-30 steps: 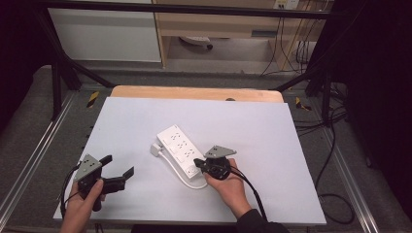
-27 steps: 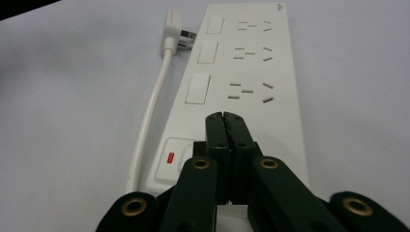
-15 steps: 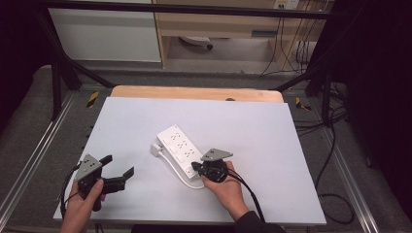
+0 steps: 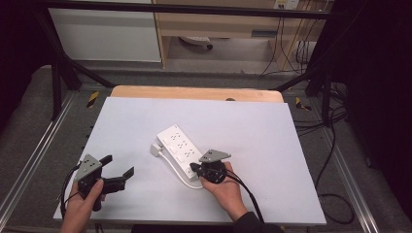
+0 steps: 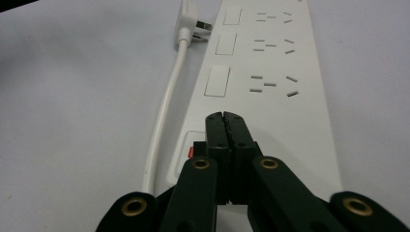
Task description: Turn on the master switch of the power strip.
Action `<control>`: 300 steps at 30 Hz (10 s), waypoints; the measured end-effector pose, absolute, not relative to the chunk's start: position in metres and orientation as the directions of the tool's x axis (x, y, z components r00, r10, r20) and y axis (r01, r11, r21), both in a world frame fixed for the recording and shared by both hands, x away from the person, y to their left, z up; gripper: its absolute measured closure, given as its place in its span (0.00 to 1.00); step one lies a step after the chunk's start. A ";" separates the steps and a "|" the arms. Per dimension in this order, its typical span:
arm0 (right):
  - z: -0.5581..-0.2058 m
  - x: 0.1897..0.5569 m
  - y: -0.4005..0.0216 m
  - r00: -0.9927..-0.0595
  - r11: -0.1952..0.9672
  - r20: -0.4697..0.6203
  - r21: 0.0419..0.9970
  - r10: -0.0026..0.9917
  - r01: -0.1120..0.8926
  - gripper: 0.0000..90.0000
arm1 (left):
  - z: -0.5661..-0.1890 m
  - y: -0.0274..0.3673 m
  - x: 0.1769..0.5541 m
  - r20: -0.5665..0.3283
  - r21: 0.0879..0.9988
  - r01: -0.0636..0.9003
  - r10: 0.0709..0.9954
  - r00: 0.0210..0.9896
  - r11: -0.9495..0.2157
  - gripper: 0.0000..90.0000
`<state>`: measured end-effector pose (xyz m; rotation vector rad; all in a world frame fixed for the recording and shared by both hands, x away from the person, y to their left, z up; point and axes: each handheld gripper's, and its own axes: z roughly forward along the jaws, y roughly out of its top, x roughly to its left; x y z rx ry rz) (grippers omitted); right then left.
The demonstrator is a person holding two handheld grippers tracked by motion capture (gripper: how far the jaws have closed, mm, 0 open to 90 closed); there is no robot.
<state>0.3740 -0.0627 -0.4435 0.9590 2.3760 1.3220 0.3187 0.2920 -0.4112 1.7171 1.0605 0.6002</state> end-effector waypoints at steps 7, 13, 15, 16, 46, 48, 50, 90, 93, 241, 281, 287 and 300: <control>-0.444 0.374 -0.062 -0.747 0.368 0.087 0.829 0.659 0.422 1.00 | -0.411 0.292 0.319 -0.081 0.918 0.375 0.865 0.496 -0.128 0.06; -0.444 0.374 -0.062 -0.745 0.368 0.091 0.826 0.661 0.427 1.00 | -0.412 0.292 0.319 -0.083 0.918 0.376 0.863 0.498 -0.129 0.06; -0.444 0.374 -0.062 -0.743 0.366 0.092 0.826 0.663 0.428 1.00 | -0.411 0.292 0.319 -0.083 0.918 0.376 0.864 0.497 -0.128 0.06; -0.444 0.374 -0.062 -0.743 0.364 0.093 0.827 0.663 0.428 1.00 | -0.412 0.292 0.319 -0.084 0.918 0.377 0.864 0.497 -0.128 0.06; -0.446 0.371 -0.060 -0.736 0.369 0.079 0.827 0.672 0.425 1.00 | -0.412 0.291 0.319 -0.082 0.914 0.382 0.864 0.497 -0.133 0.06; -0.445 0.371 -0.059 -0.737 0.374 0.074 0.825 0.671 0.424 1.00 | -0.412 0.291 0.319 -0.082 0.914 0.383 0.863 0.498 -0.134 0.06; -0.445 0.371 -0.059 -0.736 0.375 0.074 0.824 0.673 0.425 1.00 | -0.412 0.291 0.319 -0.078 0.914 0.382 0.862 0.500 -0.139 0.06; -0.441 0.375 -0.056 -0.750 0.419 0.066 0.796 0.658 0.437 1.00 | -0.413 0.291 0.319 -0.083 0.911 0.389 0.864 0.496 -0.135 0.07; -0.441 0.376 -0.055 -0.748 0.417 0.067 0.796 0.660 0.439 1.00 | -0.413 0.291 0.319 -0.084 0.911 0.389 0.864 0.497 -0.136 0.07; -0.359 0.414 -0.185 -0.517 0.089 0.160 0.902 0.841 0.423 0.06 | -0.414 0.292 0.319 -0.084 0.909 0.394 0.868 0.489 -0.134 0.06; -0.372 0.386 -0.283 -0.379 -0.008 0.181 0.910 0.908 0.414 0.07 | -0.413 0.292 0.319 -0.086 0.910 0.392 0.866 0.492 -0.132 0.06; -0.377 0.381 -0.293 -0.362 -0.015 0.181 0.908 0.914 0.418 0.08 | -0.413 0.291 0.319 -0.086 0.910 0.393 0.867 0.491 -0.132 0.06; -0.389 0.370 -0.310 -0.333 -0.037 0.195 0.904 0.923 0.427 0.08 | -0.414 0.291 0.319 -0.087 0.910 0.394 0.867 0.491 -0.132 0.06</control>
